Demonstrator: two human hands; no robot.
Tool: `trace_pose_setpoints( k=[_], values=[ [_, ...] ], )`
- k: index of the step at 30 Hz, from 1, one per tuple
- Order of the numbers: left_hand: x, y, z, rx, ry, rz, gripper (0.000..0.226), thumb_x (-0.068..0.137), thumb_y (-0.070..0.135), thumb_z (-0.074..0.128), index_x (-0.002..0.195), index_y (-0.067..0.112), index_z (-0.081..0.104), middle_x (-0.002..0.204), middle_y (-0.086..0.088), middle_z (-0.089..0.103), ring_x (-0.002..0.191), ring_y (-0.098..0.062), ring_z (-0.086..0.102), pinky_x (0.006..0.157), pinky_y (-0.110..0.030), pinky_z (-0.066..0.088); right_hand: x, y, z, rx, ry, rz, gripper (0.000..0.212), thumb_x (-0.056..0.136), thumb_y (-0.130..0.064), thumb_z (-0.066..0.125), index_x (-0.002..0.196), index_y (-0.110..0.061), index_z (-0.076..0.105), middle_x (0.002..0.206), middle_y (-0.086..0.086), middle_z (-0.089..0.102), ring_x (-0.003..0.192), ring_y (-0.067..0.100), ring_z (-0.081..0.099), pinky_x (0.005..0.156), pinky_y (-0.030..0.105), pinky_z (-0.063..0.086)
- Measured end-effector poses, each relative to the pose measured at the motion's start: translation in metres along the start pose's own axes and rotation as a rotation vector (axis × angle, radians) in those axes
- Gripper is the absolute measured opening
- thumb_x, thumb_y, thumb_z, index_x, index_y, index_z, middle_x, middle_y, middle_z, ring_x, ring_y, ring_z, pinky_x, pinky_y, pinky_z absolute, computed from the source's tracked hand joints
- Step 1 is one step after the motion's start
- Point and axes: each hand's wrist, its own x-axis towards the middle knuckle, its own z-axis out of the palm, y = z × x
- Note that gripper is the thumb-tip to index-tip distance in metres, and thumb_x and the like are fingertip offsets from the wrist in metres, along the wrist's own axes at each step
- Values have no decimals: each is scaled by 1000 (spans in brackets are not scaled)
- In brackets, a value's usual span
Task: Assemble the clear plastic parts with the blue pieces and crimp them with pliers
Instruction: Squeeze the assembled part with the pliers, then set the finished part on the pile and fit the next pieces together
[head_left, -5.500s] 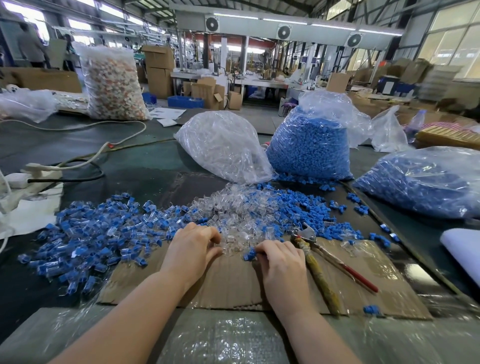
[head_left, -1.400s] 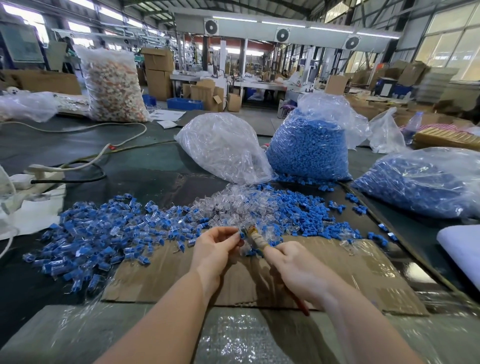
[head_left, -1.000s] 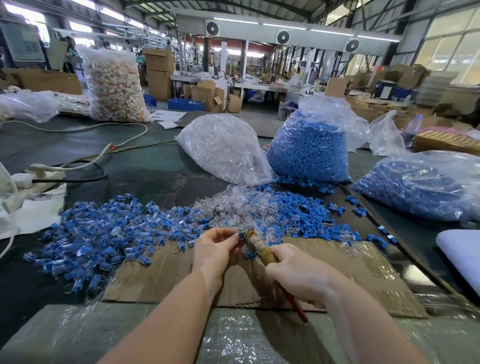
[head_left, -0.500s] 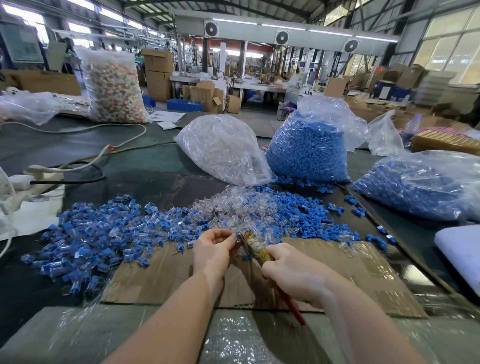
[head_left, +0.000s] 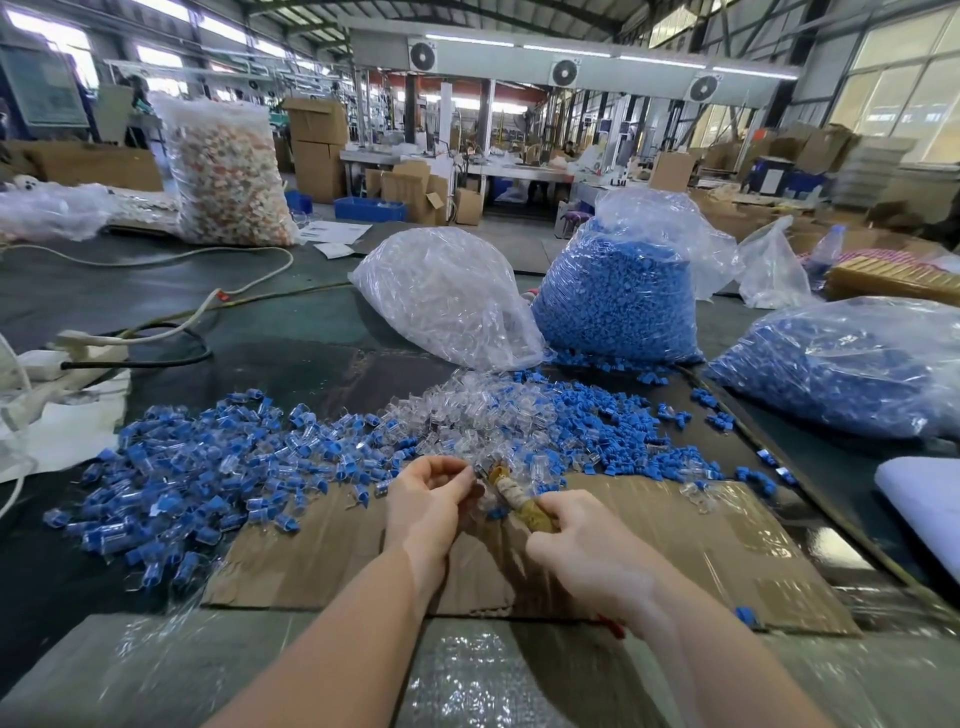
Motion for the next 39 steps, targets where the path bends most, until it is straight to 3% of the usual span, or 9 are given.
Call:
trace_pose_setpoints(
  k=[4,6,8,17,21,27,33,36,39],
  values=[
    [-2,-2,-1,-36,-21,12,8,85,0,62,86,7,61,71,-6,65,60,-11,64,53,-22,52,6,16,-2,51,206,15,11,81,-6,55,87,-15,58,77,0,54,54,8,46,45,16,36],
    [-3,-3,-2,-23,-22,34,8,85,-1,62,87,7,62,69,-5,65,59,-10,63,52,-20,51,13,27,-6,-148,354,64,14,85,-15,56,99,-17,55,97,3,55,80,15,54,68,24,49],
    [-4,-3,-3,0,-28,57,9,85,-1,62,89,7,63,71,-5,66,60,-10,63,54,-20,52,17,37,-11,-341,447,168,28,87,-25,56,113,-16,51,110,5,53,104,22,49,91,36,44],
    [-12,-3,-3,226,61,267,18,88,4,59,90,21,66,87,3,67,81,-8,62,66,-12,50,18,63,-8,-626,488,321,57,92,-54,43,140,-24,33,138,7,42,130,26,35,104,40,32],
    [0,11,-18,399,188,356,16,89,6,57,100,15,63,86,9,61,77,-2,57,58,0,42,16,59,-6,-719,615,217,47,94,-50,42,135,-27,40,134,0,44,128,20,37,107,39,28],
    [25,29,-68,958,399,502,14,90,15,58,100,16,69,98,-4,66,91,-19,53,82,-40,48,23,48,5,-519,625,-88,29,95,-27,48,123,-29,54,121,-12,54,114,7,45,100,26,33],
    [27,30,-79,1201,449,487,17,89,20,60,103,23,69,106,-2,62,103,-25,45,87,-38,31,36,42,22,-518,499,-214,30,96,-14,44,118,-28,58,111,-11,58,108,9,47,98,26,36],
    [23,26,-66,1160,355,614,16,85,18,65,100,23,69,103,0,61,98,-17,41,85,-32,26,42,36,28,-524,471,-244,28,95,-14,44,114,-28,59,110,-10,57,107,12,47,97,31,35],
    [16,21,-47,1113,93,748,13,83,19,68,95,23,71,94,6,61,92,-9,42,83,-24,24,47,30,33,-542,439,-256,21,96,-28,46,112,-30,59,111,-9,54,110,14,44,95,33,33]
  ],
)
